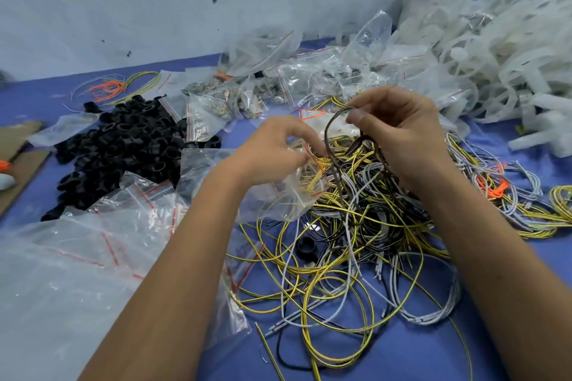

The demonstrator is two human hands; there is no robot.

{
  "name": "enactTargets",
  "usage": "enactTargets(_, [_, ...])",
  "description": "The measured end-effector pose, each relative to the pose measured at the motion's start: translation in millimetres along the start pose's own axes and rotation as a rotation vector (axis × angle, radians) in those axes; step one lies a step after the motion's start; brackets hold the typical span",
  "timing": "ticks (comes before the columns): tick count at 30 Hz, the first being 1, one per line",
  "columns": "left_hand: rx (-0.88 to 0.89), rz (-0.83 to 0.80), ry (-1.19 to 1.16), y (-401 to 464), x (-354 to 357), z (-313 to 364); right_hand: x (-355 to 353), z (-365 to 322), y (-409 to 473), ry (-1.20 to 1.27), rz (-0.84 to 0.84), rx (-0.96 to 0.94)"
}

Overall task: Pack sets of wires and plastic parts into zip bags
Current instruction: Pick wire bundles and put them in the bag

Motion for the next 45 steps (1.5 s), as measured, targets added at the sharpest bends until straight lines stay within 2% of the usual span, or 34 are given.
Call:
enactTargets(2, [-0.045,0.105,-0.219,1,-10,4,6,4,-1,-0.109,-0.062,-0.015])
enactTargets(4, [-0.071,0.089,-0.378,0,-11,10,13,8,-4,-0.19,-0.119,-0.031])
enactTargets(8, [-0.065,-0.003,-0.33,-3,-4,11,15,10,-5,-0.216,-0.158,-0.016])
enactTargets(12, [-0.142,0.075,-0.354,-3,-11,0,14,16,-6,-0.229,-0.165,0.068])
enactTargets(15, [-0.169,0.156,-0.422,-3,-23,-7,11,16,-6,-0.271,-0.136,0.057])
enactTargets(20, [-0.145,0.139,-0.537,-5,-26,-3,4,0,-3,0.072,-0.055,0.045])
enactTargets(24, [-0.068,0.139,-0.826,-4,-28,16,3,-5,-1,0.451,-0.058,0.139])
enactTargets(26, [-0.04,0.17,-0.942,-4,-32,23,0,-1,2,0.494,-0.038,0.183])
enactTargets(28, [-0.038,0.198,-1.02,-3,-34,24,1,6,2,0.396,-0.024,0.239])
enactTargets(33, [-0.065,0.199,-0.885,-3,-28,22,28,11,-12,0.273,-0.288,0.314])
enactTargets(41, [-0.18,0.136,-0.593,-2,-16,0,15,18,-11,0.063,-0.14,0.268])
enactTargets(45, [-0.168,0.288,-0.257,-2,-26,-4,5,14,-7,0.016,-0.002,0.199])
Point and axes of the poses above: each hand's wrist, its own y-axis towards the middle knuckle, its own x-axis out of the palm, z = x × y, the point moved 8 cm from there along y, towards the middle knuckle, and after that the axes turned 6 degrees about z, right-handed, at the moved point
